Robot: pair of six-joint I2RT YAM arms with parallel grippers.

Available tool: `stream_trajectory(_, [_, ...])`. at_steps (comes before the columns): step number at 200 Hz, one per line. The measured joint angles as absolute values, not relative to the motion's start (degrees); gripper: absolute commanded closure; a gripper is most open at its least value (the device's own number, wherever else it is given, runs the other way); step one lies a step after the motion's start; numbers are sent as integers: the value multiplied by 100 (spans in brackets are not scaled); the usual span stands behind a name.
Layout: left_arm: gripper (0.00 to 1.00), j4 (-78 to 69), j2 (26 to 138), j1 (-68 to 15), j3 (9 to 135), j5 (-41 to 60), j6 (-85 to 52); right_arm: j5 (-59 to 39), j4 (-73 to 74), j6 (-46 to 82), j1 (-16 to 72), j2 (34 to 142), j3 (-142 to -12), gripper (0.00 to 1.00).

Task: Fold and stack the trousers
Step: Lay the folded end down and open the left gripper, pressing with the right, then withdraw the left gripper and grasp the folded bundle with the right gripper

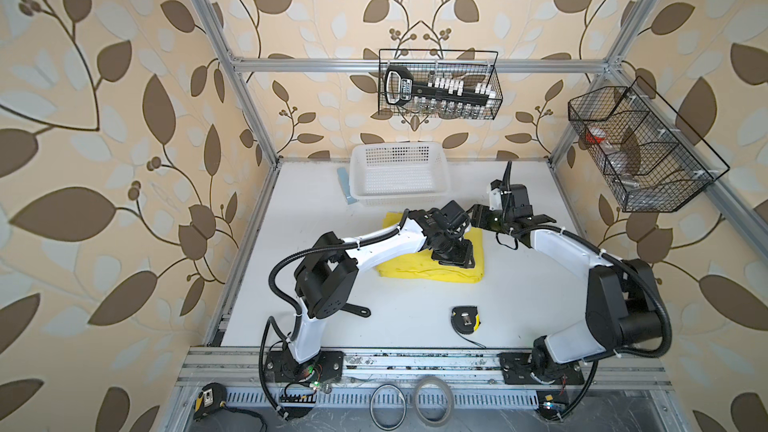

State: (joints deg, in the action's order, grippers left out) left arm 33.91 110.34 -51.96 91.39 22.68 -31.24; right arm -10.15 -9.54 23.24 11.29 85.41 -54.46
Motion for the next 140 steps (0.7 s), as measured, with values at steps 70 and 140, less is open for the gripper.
stream_trajectory(70, [14,4097,8748,-3599,7926,1496,-2294,110,-1341,2711,2751,7470,-4545,12])
stream_trajectory(140, [10,4042,7924,-1780,6471,1194,-1959,563,-1142,3089,2705,8152,-3905,11])
